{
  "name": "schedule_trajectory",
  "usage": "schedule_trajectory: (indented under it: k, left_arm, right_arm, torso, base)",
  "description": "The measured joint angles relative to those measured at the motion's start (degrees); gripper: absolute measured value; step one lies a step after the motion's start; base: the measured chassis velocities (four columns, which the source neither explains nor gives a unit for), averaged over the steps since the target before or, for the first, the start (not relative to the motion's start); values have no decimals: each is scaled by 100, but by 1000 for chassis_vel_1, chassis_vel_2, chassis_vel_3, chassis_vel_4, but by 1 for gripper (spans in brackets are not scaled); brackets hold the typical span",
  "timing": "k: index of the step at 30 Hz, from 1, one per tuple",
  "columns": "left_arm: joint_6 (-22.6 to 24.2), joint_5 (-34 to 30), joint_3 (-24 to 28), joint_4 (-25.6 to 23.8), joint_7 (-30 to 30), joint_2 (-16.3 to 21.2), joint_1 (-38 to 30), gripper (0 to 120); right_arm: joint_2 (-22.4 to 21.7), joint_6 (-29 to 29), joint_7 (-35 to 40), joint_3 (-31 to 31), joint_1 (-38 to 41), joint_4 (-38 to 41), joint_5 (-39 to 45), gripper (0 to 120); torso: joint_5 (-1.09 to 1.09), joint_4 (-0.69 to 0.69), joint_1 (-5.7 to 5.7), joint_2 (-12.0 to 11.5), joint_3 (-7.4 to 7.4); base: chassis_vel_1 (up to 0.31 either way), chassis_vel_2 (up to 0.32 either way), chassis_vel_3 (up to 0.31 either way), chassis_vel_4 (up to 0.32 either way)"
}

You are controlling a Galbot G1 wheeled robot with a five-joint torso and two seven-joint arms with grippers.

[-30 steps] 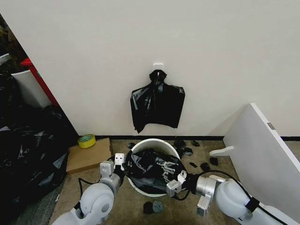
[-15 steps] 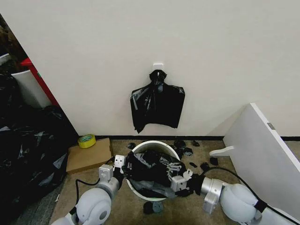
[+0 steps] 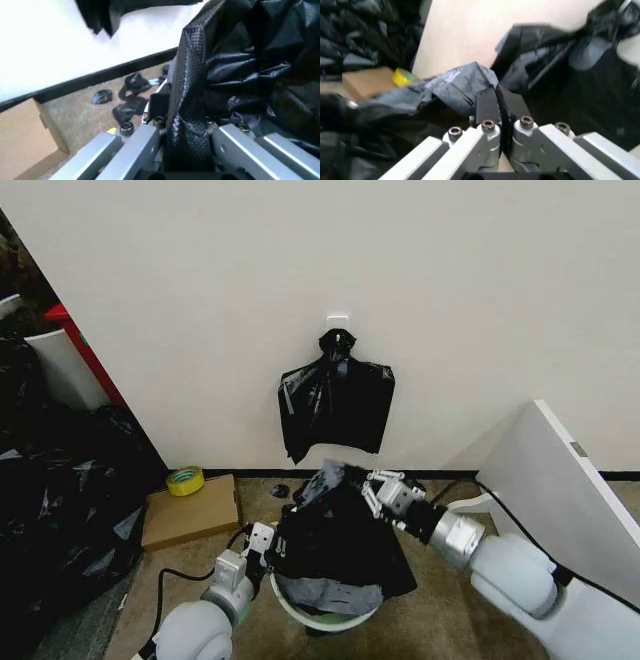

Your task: Place the garbage bag over the trash bin.

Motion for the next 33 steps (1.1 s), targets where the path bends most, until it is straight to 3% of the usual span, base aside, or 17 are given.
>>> schedule_trajectory:
  k: [8, 21, 25, 33]
  left_arm:
    - [-282, 228, -19, -77, 327, -1, 165, 1]
    - [-494, 139, -130, -66, 464, -11, 195, 1]
    - [-561, 94, -139, -67, 512, -92, 222, 1]
    - [-651, 81, -121, -91, 578, -172, 360, 1]
  right_arm:
    - [-4, -140, -100, -73, 64, -605, -335, 0]
    - [-411, 1074, -885, 183, -345, -1454, -989, 0]
    - [-434, 1338, -1219, 268, -516, -1696, -782, 0]
    - [-218, 1259, -1210, 382, -1020, -1727, -39, 0]
  torso:
    - [0, 0, 0, 0, 1]
    - [0, -1, 0, 0, 0]
    - [1, 0, 0, 0, 0]
    - [1, 0, 0, 0, 0]
  base:
    - [0, 0, 0, 0]
    - [0, 0, 0, 0]
    - [0, 0, 0, 0]
    - [0, 0, 0, 0]
